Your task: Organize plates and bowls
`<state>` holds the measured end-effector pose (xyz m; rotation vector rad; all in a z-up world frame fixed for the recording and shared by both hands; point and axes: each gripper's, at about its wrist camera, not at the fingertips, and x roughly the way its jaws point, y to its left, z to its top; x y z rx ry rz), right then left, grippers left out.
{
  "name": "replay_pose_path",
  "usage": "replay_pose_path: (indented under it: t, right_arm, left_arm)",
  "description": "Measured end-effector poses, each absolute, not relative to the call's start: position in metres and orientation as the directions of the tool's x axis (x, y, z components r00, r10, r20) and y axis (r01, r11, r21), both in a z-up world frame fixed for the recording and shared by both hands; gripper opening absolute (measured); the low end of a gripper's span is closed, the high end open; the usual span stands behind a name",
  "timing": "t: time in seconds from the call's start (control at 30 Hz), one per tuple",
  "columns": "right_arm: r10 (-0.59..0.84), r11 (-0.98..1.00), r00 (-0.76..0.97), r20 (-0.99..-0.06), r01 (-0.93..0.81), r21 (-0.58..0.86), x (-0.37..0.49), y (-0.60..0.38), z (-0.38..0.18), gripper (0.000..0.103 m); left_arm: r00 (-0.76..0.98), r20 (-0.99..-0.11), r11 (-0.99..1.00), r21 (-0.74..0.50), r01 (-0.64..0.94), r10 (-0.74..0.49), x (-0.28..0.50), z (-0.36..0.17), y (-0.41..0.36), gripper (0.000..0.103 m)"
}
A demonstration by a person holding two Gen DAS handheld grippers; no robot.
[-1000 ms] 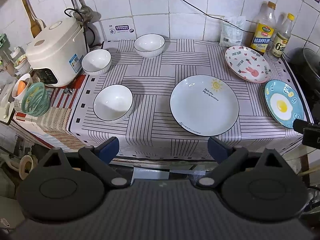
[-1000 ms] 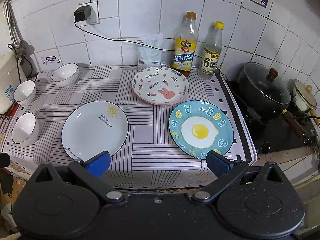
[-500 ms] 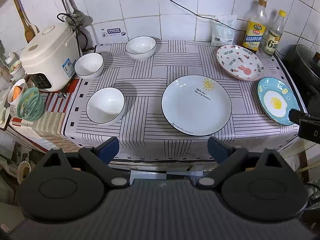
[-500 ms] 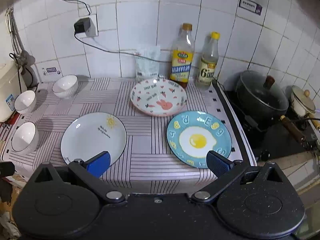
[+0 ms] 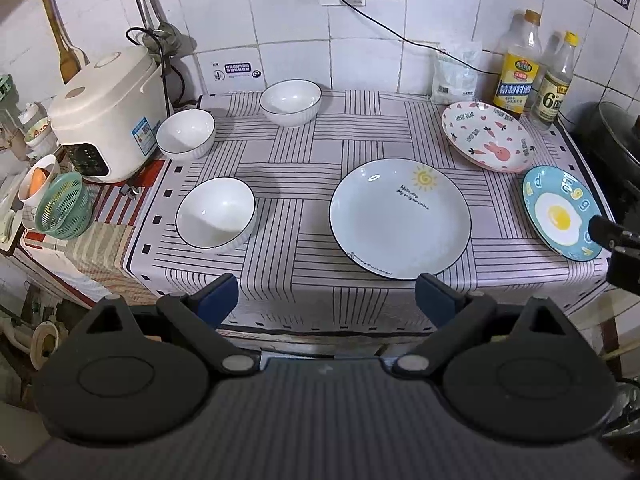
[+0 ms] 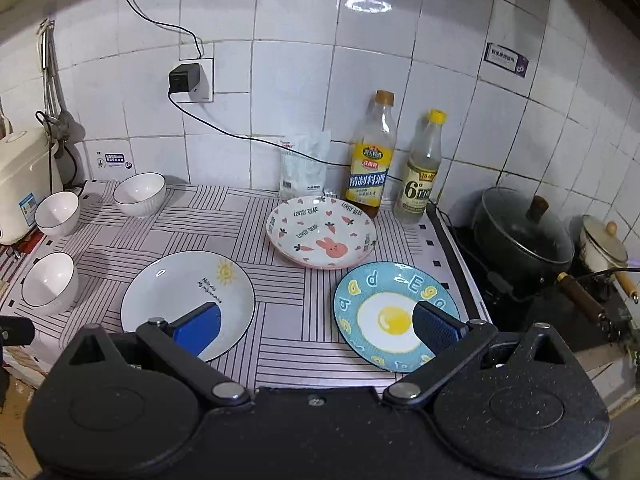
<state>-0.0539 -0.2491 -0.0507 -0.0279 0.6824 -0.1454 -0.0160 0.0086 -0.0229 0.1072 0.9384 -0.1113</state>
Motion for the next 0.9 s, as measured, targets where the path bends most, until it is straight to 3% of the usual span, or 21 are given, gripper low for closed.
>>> replay_pose_path:
  t: [0.53, 0.77, 0.9]
  right_arm:
    - [-0.108, 0.994, 0.764, -0.636, 0.098, -0.05, -0.059, -0.253, -0.066, 0.103]
    - [-0.032, 0.999, 0.879, -0.475, 0.013, -0.043, -0.07, -0.25, -0.074, 0.103]
    - [0.0, 0.998, 0.876, -0.483, -0.03, -0.056, -0.057, -0.245, -0.084, 0.103]
  left_arm:
    - [0.638, -0.769, 0.991, 0.04, 0.125, -0.049, -0.025, -0.035, 0.01, 0.096]
    - [0.633, -0.774, 0.987, 0.077, 0.139, -0.029, -0.02, -0.046, 0.005, 0.096]
    - [0.636, -0.771, 0.985, 0.081, 0.154, -0.036, -0.009, -0.058, 0.003, 0.096]
